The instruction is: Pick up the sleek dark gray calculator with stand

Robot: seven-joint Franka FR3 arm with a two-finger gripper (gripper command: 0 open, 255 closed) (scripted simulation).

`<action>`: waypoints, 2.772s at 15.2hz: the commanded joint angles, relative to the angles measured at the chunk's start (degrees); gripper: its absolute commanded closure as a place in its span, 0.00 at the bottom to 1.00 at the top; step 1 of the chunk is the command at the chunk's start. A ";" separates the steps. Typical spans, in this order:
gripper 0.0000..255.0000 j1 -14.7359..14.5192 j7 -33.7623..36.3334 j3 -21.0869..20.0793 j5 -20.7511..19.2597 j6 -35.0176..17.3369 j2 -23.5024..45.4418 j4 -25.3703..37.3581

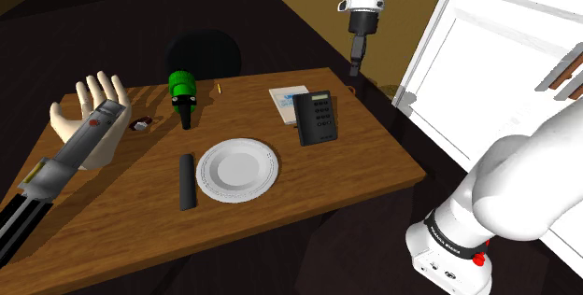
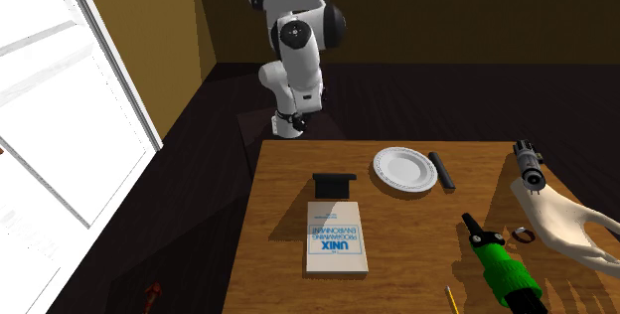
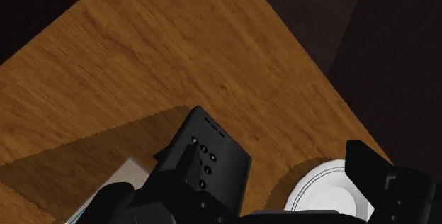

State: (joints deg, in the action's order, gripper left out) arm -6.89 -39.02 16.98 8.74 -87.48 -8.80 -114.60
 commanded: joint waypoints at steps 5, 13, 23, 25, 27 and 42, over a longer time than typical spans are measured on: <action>0.00 1.28 -20.67 1.41 6.66 10.75 23.38 20.49; 0.00 6.35 -35.95 -6.14 10.37 30.92 55.55 59.17; 1.00 5.83 -37.39 -6.03 9.93 25.81 56.30 54.60; 1.00 5.85 -37.40 -6.02 9.93 25.88 56.30 54.66; 1.00 5.85 -37.40 -6.02 9.93 25.88 56.30 54.66; 1.00 6.68 -35.38 -6.33 10.53 32.76 55.62 61.19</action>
State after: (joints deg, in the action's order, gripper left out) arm -0.33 -74.74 10.73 19.14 -55.70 46.77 -54.49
